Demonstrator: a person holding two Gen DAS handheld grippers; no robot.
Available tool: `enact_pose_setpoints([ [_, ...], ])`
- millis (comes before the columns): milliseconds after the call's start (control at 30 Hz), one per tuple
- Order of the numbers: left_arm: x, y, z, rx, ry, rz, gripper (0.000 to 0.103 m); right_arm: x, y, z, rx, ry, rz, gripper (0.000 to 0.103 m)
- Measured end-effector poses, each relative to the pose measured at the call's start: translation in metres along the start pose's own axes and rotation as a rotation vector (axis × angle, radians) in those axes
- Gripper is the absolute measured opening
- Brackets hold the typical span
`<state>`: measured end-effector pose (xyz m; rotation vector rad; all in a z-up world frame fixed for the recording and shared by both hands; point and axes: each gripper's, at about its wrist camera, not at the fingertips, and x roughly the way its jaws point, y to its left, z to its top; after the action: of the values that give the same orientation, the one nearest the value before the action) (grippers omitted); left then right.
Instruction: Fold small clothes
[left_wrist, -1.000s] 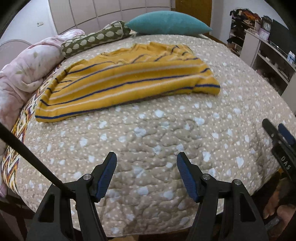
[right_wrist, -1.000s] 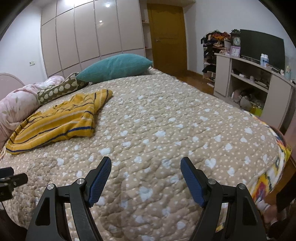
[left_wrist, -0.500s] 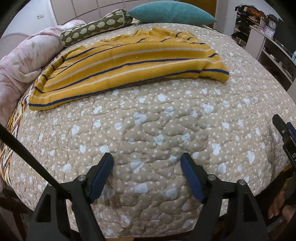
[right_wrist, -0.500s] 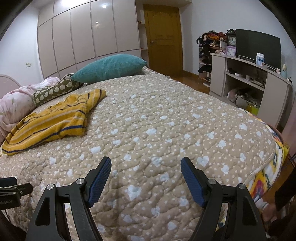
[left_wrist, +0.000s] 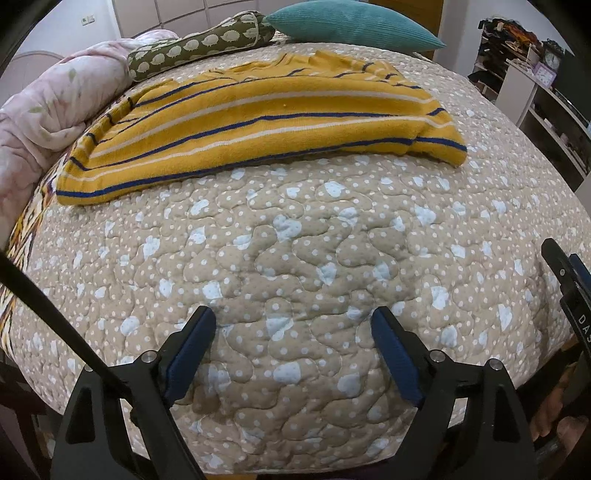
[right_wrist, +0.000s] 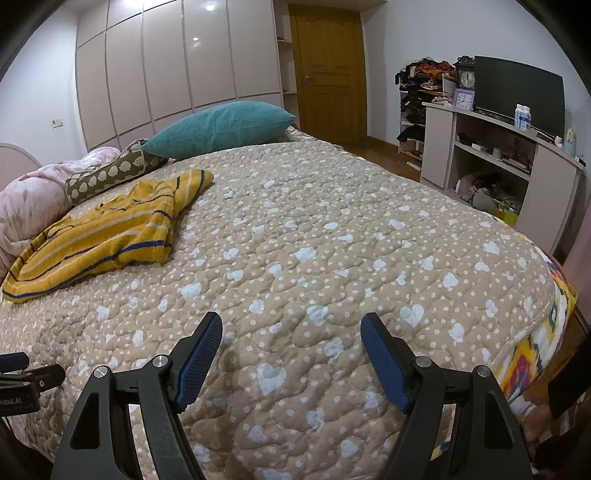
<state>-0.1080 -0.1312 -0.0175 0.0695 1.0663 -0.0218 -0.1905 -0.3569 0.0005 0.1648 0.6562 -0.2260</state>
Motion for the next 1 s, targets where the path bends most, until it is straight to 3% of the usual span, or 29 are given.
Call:
enact_pose_setpoints([
  [1000, 0.006, -0.002, -0.003, -0.001, -0.009, -0.007, 0.102, 0.006, 0.012, -0.007, -0.033, 0.025, 0.004, 0.082],
])
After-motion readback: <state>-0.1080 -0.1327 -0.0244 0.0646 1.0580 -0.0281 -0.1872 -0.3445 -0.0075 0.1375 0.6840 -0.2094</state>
